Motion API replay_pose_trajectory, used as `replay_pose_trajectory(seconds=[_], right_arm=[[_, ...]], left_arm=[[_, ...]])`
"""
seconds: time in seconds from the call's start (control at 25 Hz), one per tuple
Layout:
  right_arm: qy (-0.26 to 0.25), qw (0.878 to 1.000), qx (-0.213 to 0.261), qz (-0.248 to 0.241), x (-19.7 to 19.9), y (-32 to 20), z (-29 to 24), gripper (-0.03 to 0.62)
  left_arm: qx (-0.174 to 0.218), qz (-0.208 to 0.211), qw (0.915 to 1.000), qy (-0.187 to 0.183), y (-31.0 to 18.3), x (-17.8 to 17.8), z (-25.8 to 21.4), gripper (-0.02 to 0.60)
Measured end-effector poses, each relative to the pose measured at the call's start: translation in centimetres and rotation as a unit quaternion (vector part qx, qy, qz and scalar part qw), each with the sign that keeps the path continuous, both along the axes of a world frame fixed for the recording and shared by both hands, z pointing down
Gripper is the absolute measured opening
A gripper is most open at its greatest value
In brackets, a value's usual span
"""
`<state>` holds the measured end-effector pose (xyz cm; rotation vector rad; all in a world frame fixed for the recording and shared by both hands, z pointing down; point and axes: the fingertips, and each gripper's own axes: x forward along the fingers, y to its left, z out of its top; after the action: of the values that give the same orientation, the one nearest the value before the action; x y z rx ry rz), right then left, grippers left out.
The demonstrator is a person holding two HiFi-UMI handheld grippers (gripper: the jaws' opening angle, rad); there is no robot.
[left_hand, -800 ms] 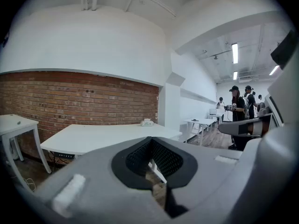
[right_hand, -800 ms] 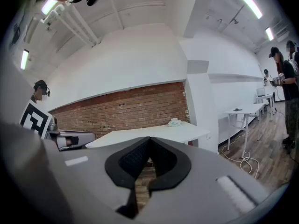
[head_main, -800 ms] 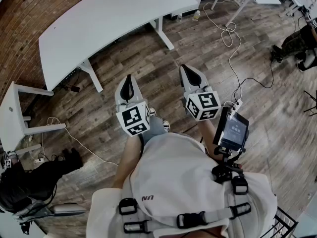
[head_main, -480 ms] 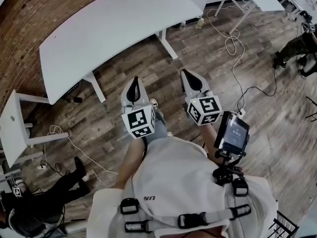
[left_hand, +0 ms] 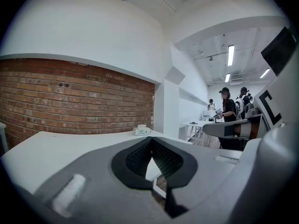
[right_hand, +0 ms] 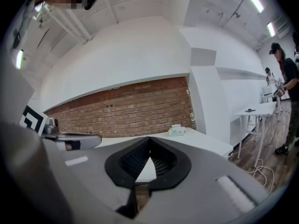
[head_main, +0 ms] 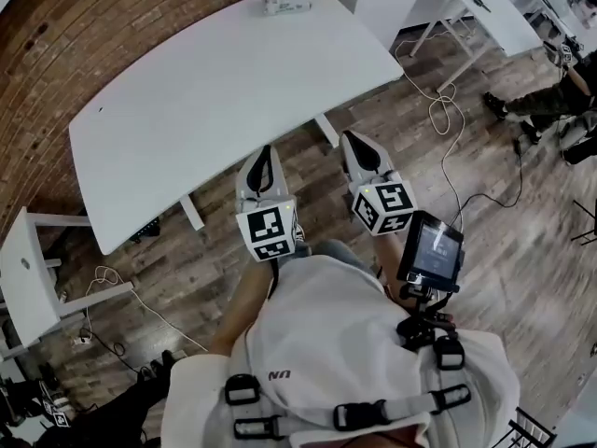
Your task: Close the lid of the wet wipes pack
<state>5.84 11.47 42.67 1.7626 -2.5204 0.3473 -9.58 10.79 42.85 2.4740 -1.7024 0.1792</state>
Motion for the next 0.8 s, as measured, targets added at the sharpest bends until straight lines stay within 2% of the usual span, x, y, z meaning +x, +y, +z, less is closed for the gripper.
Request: replay_pose_trajectory(seconds=[0.32, 0.6, 0.8], right_arm=[[0.009, 1.0, -0.012, 0.011, -1.1, -8.9, 0.5, 0.006], [0.014, 1.0, -0.018, -0.019, -0.6, -17.4, 1.6, 0.006], [0.024, 0.998, -0.022, -0.049, 0.4, -25.3, 1.7, 0.006]], left_arm=[[-0.01, 0.005, 0.9998, 0.013, -8.8, -0.3, 0.6, -0.003], [-0.009, -0.016, 0.9997, 0.015, -15.6, 0.7, 1.3, -0.003], [-0.023, -0.034, 0.999, 0.017, -21.8, 2.3, 1.9, -0.002]])
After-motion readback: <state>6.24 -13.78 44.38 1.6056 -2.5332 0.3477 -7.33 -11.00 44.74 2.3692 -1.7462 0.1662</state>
